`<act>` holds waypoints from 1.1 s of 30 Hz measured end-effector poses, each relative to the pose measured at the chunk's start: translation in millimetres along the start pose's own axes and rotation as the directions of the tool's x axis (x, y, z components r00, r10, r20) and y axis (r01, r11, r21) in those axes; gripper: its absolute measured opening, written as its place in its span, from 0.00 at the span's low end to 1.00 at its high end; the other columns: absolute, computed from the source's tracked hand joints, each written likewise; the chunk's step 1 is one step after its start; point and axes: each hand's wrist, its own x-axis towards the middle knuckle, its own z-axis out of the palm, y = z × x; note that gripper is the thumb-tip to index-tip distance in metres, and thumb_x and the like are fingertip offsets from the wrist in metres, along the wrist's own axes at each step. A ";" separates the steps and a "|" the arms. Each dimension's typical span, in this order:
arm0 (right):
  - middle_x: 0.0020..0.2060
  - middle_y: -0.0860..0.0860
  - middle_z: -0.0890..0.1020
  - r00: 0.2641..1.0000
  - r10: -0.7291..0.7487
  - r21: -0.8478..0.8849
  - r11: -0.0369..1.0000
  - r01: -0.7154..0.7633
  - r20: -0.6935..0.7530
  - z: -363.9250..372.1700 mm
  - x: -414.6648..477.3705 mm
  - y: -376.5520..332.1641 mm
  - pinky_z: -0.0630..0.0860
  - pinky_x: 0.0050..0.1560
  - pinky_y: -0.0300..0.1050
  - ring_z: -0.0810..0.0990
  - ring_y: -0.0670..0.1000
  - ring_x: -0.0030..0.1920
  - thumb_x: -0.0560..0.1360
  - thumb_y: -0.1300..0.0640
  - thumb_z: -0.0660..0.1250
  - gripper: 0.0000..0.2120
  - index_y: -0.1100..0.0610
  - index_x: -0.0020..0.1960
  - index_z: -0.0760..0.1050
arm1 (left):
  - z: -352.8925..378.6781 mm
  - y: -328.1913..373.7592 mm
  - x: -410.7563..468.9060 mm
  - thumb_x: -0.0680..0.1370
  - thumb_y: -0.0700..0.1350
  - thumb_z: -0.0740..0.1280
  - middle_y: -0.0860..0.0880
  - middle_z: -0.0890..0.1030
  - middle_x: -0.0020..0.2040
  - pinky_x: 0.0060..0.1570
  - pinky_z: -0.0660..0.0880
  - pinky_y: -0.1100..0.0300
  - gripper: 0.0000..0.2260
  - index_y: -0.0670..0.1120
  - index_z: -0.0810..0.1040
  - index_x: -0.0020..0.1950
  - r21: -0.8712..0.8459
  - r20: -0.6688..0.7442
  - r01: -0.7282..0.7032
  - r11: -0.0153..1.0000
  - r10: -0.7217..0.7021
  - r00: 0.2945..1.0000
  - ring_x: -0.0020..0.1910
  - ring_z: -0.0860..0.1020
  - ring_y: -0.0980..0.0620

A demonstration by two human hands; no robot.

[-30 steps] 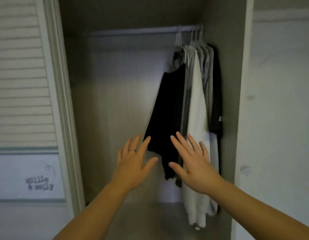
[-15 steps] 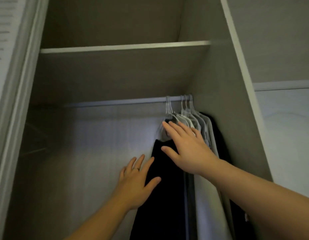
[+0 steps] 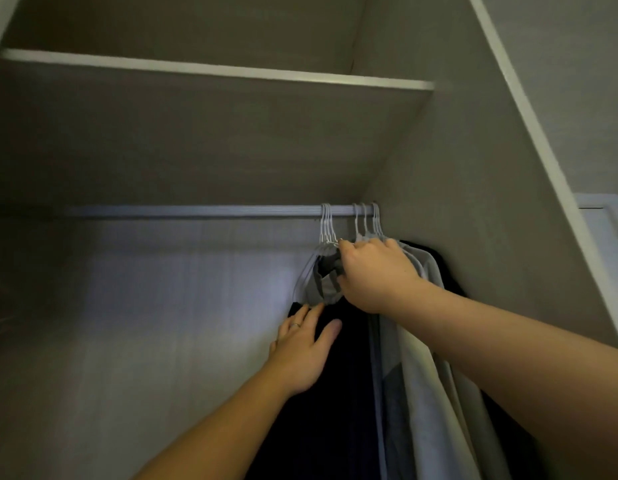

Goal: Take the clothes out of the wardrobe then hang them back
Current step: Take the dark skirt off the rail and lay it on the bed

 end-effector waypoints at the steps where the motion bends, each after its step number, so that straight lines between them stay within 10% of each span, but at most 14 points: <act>1: 0.58 0.56 0.78 1.000 -0.010 -0.022 1.000 0.009 -0.013 -2.2 0.6 -2.2 0.65 0.56 0.53 0.74 0.60 0.59 0.78 0.50 0.61 0.15 0.57 0.61 0.69 | 2.0 -0.8 4.4 0.81 0.66 0.49 0.56 0.51 0.81 0.77 0.49 0.47 0.27 0.62 0.52 0.79 -0.038 0.002 -0.016 0.999 0.016 1.000 0.79 0.47 0.53; 6: 0.47 0.59 0.81 0.973 0.191 0.400 0.888 -0.228 0.131 -6.4 26.5 -10.0 0.74 0.42 0.49 0.79 0.61 0.46 0.72 0.61 0.65 0.04 0.58 0.47 0.73 | 4.2 -10.8 13.3 0.76 0.71 0.46 0.58 0.58 0.79 0.77 0.53 0.47 0.30 0.66 0.55 0.77 -0.202 -0.009 -0.088 0.975 0.088 0.996 0.79 0.53 0.53; 10: 0.43 0.63 0.80 0.853 0.297 0.860 0.152 -0.486 0.430 -9.9 43.5 -18.5 0.83 0.44 0.55 0.81 0.59 0.37 0.78 0.69 0.59 0.06 0.67 0.54 0.70 | -6.7 -24.4 11.7 0.83 0.60 0.50 0.57 0.62 0.77 0.72 0.54 0.59 0.21 0.63 0.60 0.77 -0.244 -0.019 -0.121 0.962 0.120 0.993 0.77 0.56 0.52; 14: 0.37 0.59 0.77 0.765 0.175 0.785 -0.152 -0.601 0.620 -9.3 60.2 -28.5 0.76 0.23 0.39 0.75 0.49 0.26 0.82 0.66 0.53 0.07 0.67 0.54 0.69 | -16.8 -34.6 13.7 0.82 0.62 0.51 0.56 0.64 0.76 0.74 0.58 0.52 0.21 0.65 0.61 0.76 -0.262 0.016 -0.123 0.957 0.132 0.991 0.76 0.58 0.52; 20: 0.18 0.49 0.62 0.718 0.166 0.731 -0.278 -0.623 0.676 5.1 80.0 -38.8 0.54 0.15 0.33 0.57 0.43 0.16 0.82 0.63 0.47 0.14 0.59 0.41 0.66 | -23.0 -41.4 7.9 0.81 0.65 0.52 0.56 0.64 0.76 0.75 0.58 0.50 0.22 0.67 0.59 0.75 -0.282 0.039 -0.140 0.949 0.157 0.987 0.76 0.59 0.53; 33: 0.25 0.50 0.61 0.771 0.402 0.870 -0.250 -0.425 0.493 15.5 87.7 -55.0 0.54 0.18 0.36 0.56 0.46 0.21 0.77 0.66 0.58 0.07 0.61 0.52 0.74 | -29.2 -45.3 3.7 0.79 0.68 0.52 0.57 0.53 0.80 0.76 0.53 0.48 0.29 0.66 0.46 0.78 -0.248 0.105 -0.138 0.959 0.168 0.980 0.79 0.50 0.52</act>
